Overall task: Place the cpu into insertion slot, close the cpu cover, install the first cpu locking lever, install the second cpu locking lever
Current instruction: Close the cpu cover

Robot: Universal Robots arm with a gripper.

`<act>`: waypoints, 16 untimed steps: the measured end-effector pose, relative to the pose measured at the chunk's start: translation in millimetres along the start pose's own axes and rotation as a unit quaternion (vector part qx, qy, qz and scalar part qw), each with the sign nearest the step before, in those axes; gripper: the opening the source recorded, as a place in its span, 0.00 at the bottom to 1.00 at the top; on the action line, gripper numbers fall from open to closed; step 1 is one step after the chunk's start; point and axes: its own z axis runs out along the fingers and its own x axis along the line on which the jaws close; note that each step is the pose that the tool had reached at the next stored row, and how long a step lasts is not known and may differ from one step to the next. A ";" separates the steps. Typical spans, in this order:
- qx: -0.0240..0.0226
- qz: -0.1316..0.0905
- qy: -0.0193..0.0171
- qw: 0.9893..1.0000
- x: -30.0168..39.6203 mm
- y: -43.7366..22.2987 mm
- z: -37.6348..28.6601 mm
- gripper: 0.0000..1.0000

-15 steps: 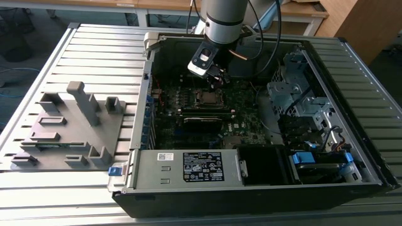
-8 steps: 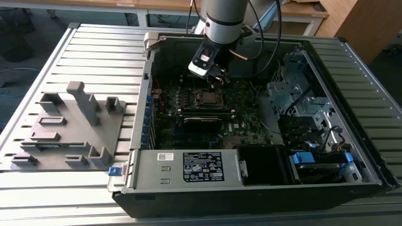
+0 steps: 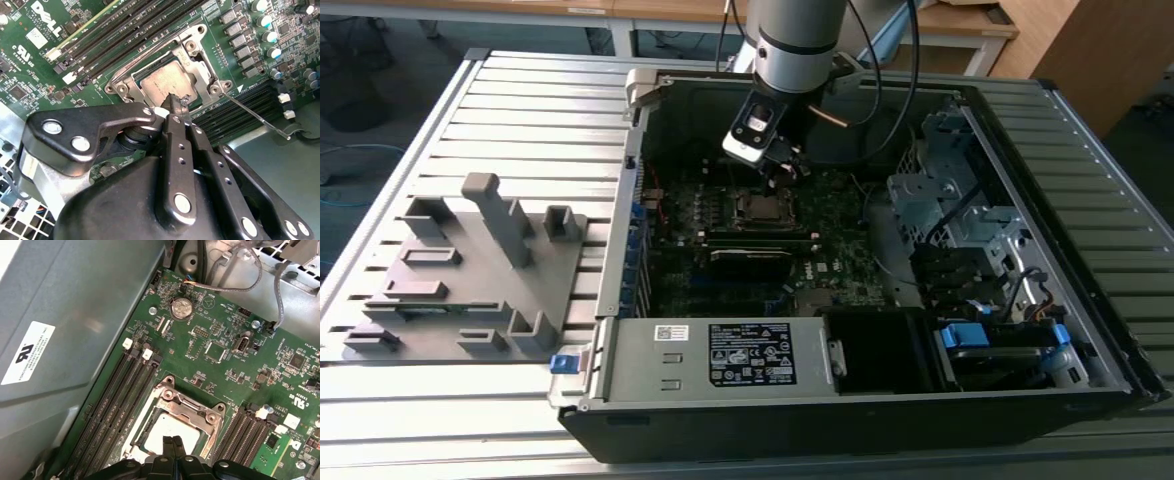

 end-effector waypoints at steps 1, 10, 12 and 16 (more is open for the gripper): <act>0.000 0.000 0.000 1.000 0.0 0.0 0.0 0.10; 0.000 -0.004 0.000 1.000 0.0 0.0 0.0 0.10; 0.000 -0.007 0.000 1.000 0.0 0.0 0.0 0.10; 0.000 -0.009 0.000 1.000 0.0 0.0 0.0 0.10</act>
